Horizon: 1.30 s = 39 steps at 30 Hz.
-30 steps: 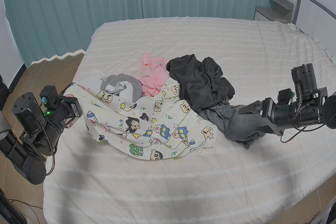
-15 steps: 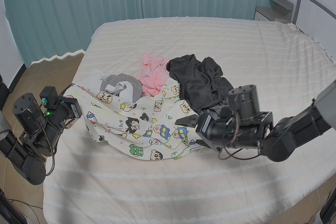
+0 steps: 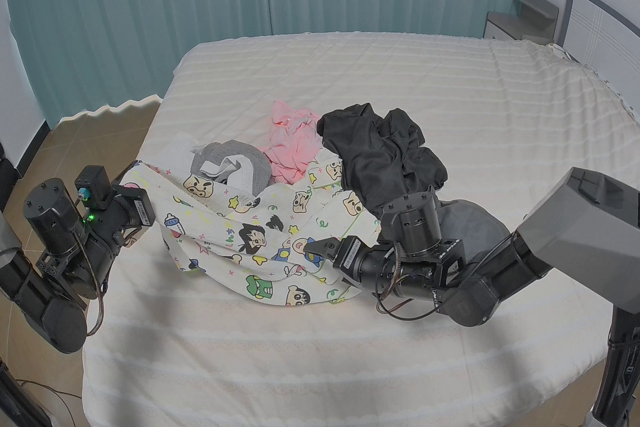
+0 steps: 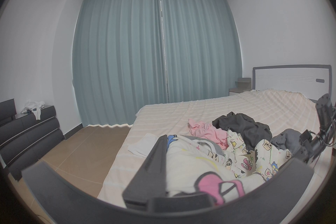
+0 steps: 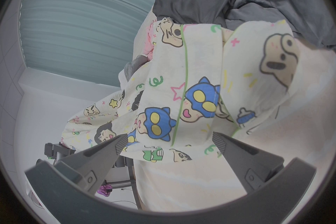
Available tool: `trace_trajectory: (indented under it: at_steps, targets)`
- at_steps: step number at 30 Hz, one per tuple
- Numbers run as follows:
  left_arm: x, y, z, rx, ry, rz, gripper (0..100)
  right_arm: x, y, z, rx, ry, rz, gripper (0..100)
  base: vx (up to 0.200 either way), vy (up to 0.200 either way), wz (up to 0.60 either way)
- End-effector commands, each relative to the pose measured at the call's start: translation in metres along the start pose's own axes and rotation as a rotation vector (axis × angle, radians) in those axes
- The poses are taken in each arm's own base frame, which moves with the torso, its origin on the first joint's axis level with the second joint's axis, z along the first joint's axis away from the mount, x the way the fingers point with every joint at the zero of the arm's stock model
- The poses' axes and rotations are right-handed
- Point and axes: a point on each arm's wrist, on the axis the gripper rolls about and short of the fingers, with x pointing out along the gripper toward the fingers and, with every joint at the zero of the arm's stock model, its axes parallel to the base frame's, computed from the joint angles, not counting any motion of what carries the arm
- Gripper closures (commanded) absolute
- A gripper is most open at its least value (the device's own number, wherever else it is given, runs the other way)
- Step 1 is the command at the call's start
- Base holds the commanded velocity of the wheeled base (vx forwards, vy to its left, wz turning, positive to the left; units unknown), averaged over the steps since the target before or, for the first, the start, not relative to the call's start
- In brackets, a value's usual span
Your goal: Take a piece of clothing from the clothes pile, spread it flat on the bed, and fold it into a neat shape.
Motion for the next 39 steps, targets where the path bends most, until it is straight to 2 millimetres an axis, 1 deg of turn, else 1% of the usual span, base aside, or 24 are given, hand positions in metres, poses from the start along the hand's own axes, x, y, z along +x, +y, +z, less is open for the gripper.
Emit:
trace_trajectory:
  at_steps: [1, 8, 10, 11, 14, 18, 26, 27, 28, 29, 30, 33, 36, 37, 39]
  targets:
    - [0.0, 0.0, 0.001, 0.0, -0.006, 0.001, 100, 0.018, -0.007, -0.002, -0.001, -0.001, -0.018, 0, 0.0, 0.0, 0.0]
    - [0.0, 0.0, 0.001, 0.0, -0.008, 0.001, 100, 0.033, -0.014, -0.002, -0.003, -0.036, -0.046, 0, 0.0, 0.0, 0.0]
    - [0.0, 0.001, 0.001, 0.0, -0.008, 0.003, 100, 0.036, -0.012, 0.002, -0.003, -0.059, -0.042, 0, 0.0, 0.0, 0.0]
    - [0.0, 0.0, 0.001, 0.0, -0.006, 0.001, 100, 0.036, -0.011, 0.003, -0.003, -0.064, -0.036, 100, 0.0, 0.0, 0.0]
    - [0.0, 0.0, 0.001, 0.0, -0.008, 0.001, 100, 0.034, -0.01, 0.008, 0.0, -0.082, -0.029, 100, 0.0, 0.0, 0.0]
    - [0.0, 0.001, 0.001, 0.0, -0.008, 0.004, 100, 0.024, -0.005, 0.018, 0.006, -0.125, -0.024, 100, 0.0, 0.0, 0.0]
    - [-0.006, 0.002, 0.006, 0.0, -0.018, 0.005, 100, 0.004, 0.006, 0.022, 0.003, -0.143, -0.005, 100, 0.0, 0.0, 0.0]
    - [-0.007, 0.003, 0.007, -0.001, -0.024, 0.006, 100, -0.003, 0.009, 0.022, 0.002, -0.145, 0.001, 100, 0.0, 0.0, 0.0]
    - [-0.008, 0.003, 0.008, -0.001, -0.026, 0.006, 100, -0.005, 0.01, 0.022, 0.002, -0.147, 0.004, 100, 0.0, 0.0, 0.0]
    - [-0.008, 0.003, 0.01, -0.001, -0.035, 0.006, 100, -0.014, 0.014, 0.022, -0.001, -0.146, 0.01, 100, 0.0, 0.0, 0.0]
    - [-0.009, 0.003, 0.011, -0.002, -0.039, 0.007, 100, -0.018, 0.015, 0.021, -0.003, -0.14, 0.009, 100, 0.0, 0.0, 0.0]
    - [-0.011, 0.004, 0.013, 0.008, -0.04, 0.009, 100, -0.029, 0.011, 0.015, -0.033, -0.115, -0.015, 100, 0.0, 0.0, 0.0]
    - [-0.013, 0.003, 0.011, 0.016, -0.03, 0.005, 100, -0.029, 0.002, 0.01, -0.063, -0.099, -0.045, 100, 0.0, 0.0, 0.0]
    - [-0.015, 0.004, 0.009, 0.022, -0.023, 0.004, 100, -0.029, -0.004, 0.007, -0.072, -0.083, -0.065, 100, 0.0, 0.0, 0.0]
    - [-0.016, 0.004, 0.009, 0.022, -0.02, 0.004, 100, -0.029, -0.006, 0.006, -0.074, -0.077, -0.07, 100, 0.0, 0.0, 0.0]
